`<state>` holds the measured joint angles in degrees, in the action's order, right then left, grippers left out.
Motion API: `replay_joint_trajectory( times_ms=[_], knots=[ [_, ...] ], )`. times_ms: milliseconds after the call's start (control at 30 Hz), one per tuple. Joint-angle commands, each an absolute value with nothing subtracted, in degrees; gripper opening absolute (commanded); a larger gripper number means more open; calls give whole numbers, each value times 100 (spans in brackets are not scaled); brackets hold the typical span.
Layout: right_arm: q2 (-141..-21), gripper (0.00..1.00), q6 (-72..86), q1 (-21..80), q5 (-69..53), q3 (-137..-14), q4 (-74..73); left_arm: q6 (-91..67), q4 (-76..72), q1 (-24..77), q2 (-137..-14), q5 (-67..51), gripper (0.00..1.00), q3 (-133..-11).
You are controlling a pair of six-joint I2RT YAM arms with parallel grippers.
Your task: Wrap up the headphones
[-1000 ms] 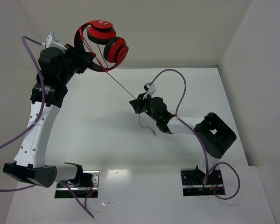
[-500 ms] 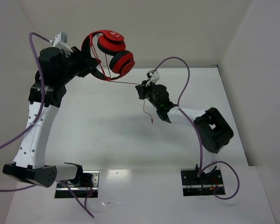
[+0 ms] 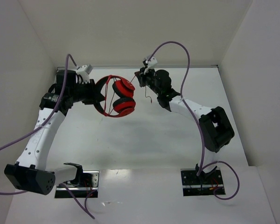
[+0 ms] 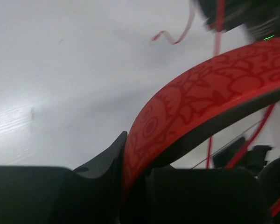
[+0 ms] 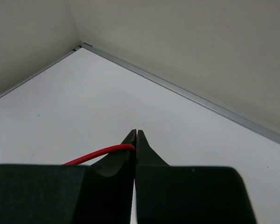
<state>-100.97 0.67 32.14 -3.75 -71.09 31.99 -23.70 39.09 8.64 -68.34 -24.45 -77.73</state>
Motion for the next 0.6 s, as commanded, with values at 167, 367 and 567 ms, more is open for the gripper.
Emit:
replay_joint_trajectory(
  times_ms=[167,367,567],
  knots=[
    [-10379,0,-518,3006,18,-8216,2251,-1002,4500,1168,-7014,-1082,0,-7480],
    [-10871,0,-632,3006,220,-9447,1565,-765,4640,2370,-7821,473,0,-7541],
    [-11127,0,-764,3006,509,-10344,1012,-817,4755,2742,-8323,1862,0,-7436]
  ],
)
